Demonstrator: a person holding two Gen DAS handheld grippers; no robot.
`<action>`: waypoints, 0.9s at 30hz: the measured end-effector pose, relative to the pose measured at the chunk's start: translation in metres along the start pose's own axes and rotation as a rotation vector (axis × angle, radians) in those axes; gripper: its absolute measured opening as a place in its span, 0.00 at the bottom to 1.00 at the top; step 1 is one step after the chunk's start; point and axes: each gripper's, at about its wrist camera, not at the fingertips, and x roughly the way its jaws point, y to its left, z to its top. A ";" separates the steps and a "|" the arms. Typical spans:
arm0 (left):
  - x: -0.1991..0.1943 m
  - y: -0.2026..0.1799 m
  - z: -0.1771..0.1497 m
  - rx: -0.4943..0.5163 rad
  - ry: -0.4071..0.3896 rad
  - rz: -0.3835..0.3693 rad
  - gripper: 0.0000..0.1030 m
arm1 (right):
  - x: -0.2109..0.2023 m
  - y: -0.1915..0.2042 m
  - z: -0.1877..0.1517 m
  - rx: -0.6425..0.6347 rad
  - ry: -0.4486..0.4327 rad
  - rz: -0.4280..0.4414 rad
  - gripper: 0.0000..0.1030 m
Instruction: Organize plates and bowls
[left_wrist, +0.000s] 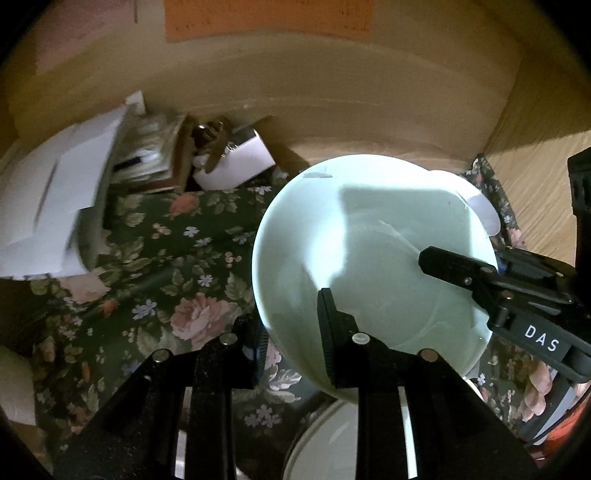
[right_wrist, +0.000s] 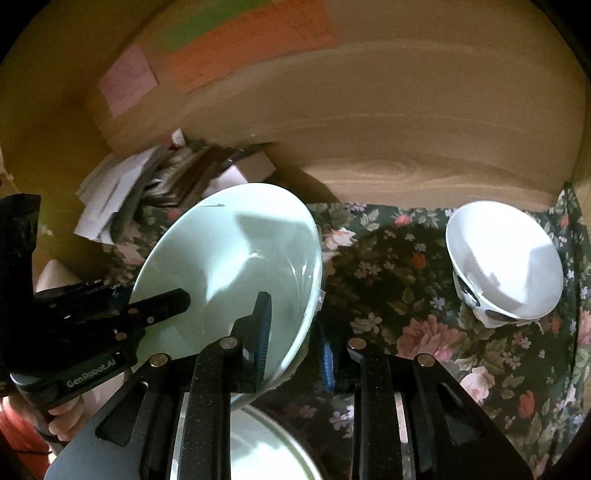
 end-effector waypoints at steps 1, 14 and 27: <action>-0.005 0.001 -0.002 -0.004 -0.008 0.002 0.24 | -0.002 0.003 0.000 -0.004 -0.005 0.001 0.21; -0.042 0.019 -0.035 -0.057 -0.068 0.030 0.24 | -0.019 0.043 -0.015 -0.074 -0.037 0.028 0.21; -0.075 0.041 -0.077 -0.130 -0.102 0.070 0.24 | -0.021 0.083 -0.034 -0.141 -0.032 0.078 0.21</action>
